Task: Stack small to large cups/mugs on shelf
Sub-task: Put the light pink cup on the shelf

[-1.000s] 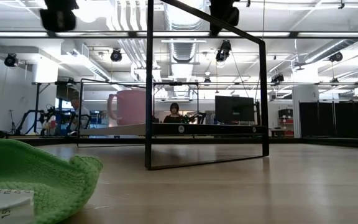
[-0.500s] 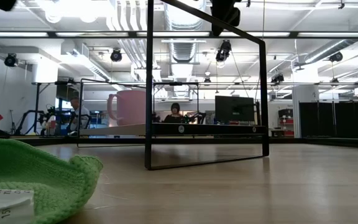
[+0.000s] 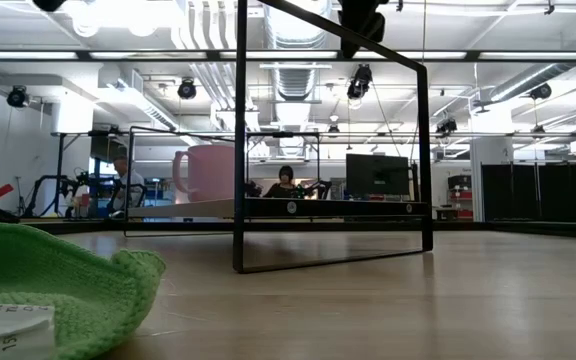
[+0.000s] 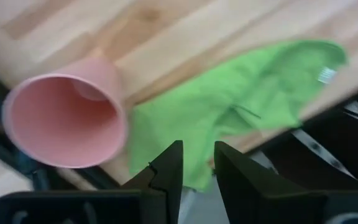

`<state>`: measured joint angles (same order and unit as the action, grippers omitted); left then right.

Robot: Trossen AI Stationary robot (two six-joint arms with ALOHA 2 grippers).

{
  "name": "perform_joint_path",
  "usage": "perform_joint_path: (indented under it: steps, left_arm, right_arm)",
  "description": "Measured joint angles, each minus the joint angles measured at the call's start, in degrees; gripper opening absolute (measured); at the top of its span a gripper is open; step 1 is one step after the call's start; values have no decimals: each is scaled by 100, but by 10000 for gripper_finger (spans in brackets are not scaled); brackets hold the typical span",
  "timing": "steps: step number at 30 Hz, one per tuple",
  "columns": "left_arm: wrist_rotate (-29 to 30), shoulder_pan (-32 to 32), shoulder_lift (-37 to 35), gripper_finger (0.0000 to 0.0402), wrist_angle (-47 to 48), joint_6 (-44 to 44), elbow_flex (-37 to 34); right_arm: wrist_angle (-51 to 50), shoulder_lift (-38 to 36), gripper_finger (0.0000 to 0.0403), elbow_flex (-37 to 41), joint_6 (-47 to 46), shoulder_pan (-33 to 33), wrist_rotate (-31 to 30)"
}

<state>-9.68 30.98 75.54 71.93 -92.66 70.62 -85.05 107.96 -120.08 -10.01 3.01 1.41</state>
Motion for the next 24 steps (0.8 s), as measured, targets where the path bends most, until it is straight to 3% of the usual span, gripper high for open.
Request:
perform_joint_path:
  steps: [6, 16, 24]
  left_arm:
    - [18, 0, 211, 77, 641, -210, -17]
    - [19, 20, 29, 77, -290, -752, -697]
    - [-48, 22, -333, 76, 116, -903, -906]
  right_arm:
    - [-14, 0, 73, 12, 18, 0, -2]
    - [-70, 0, 71, 134, 121, 0, -2]
    - [-327, 0, 70, 219, 254, 0, -1]
